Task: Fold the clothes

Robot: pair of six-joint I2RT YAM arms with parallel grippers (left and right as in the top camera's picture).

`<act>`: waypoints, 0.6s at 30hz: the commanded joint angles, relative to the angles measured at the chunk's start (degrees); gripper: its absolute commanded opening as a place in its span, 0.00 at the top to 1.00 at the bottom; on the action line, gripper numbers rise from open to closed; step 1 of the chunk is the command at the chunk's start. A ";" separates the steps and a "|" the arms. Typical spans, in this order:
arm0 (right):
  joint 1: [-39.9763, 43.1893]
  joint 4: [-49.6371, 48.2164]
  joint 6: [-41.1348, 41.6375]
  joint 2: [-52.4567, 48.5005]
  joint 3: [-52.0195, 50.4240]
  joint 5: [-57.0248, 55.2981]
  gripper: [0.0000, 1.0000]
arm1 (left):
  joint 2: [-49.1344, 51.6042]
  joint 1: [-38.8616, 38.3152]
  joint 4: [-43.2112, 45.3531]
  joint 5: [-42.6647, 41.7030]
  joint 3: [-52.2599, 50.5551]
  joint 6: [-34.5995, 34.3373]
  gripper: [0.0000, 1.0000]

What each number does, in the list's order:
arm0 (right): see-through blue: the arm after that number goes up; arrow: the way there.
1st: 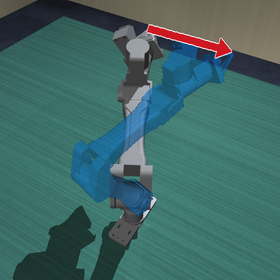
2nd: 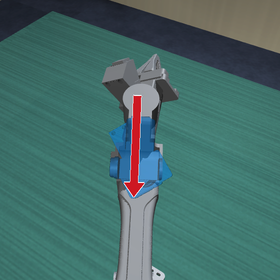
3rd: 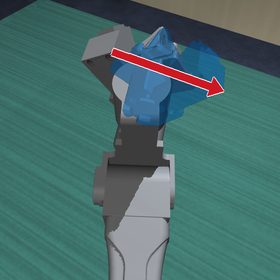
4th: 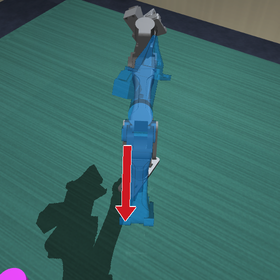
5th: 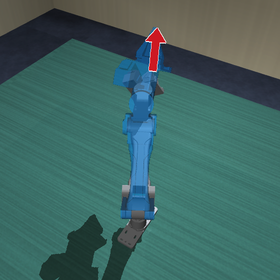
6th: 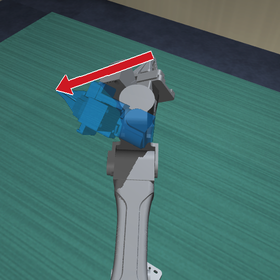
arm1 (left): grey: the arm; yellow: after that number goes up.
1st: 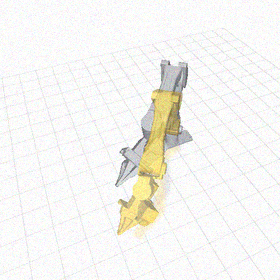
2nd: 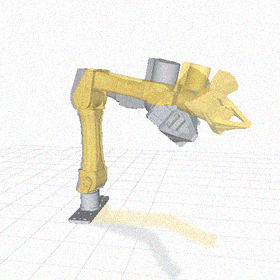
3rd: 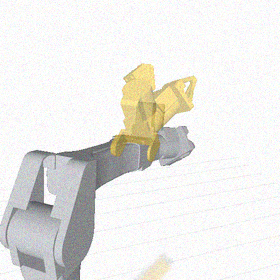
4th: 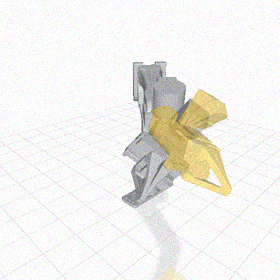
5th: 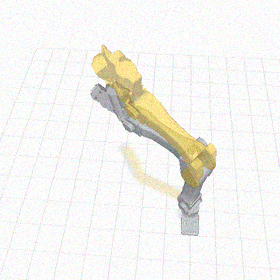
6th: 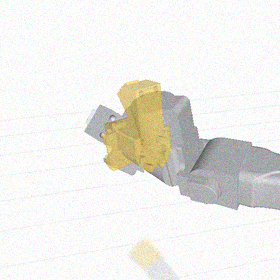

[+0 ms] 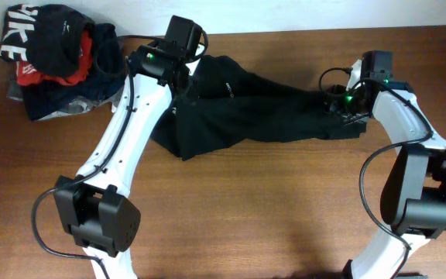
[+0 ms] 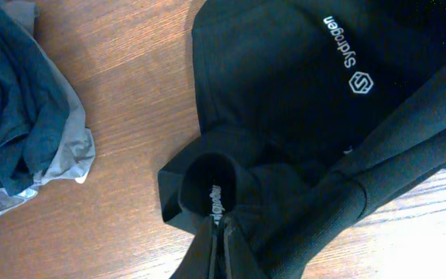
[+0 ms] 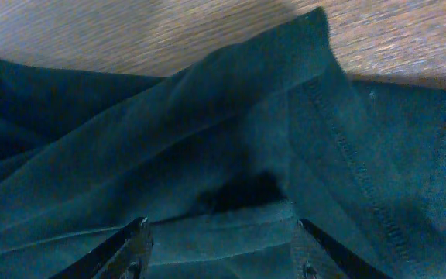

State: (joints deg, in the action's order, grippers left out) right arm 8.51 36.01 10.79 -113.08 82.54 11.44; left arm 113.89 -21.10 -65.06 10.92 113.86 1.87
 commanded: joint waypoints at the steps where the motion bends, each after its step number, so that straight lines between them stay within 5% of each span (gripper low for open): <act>1: -0.24 -0.24 -1.57 1.07 -0.44 -3.78 0.39 | -0.70 -0.22 0.13 -0.17 -0.33 -0.13 1.00; 18: -0.22 -4.94 -1.99 -4.61 -2.03 -4.39 0.42 | -0.70 -0.22 -0.09 -0.20 -0.33 -0.13 1.00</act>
State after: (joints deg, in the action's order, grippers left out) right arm 8.51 31.24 9.02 -116.36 81.10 7.75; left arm 113.89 -21.10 -65.10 10.92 113.86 1.87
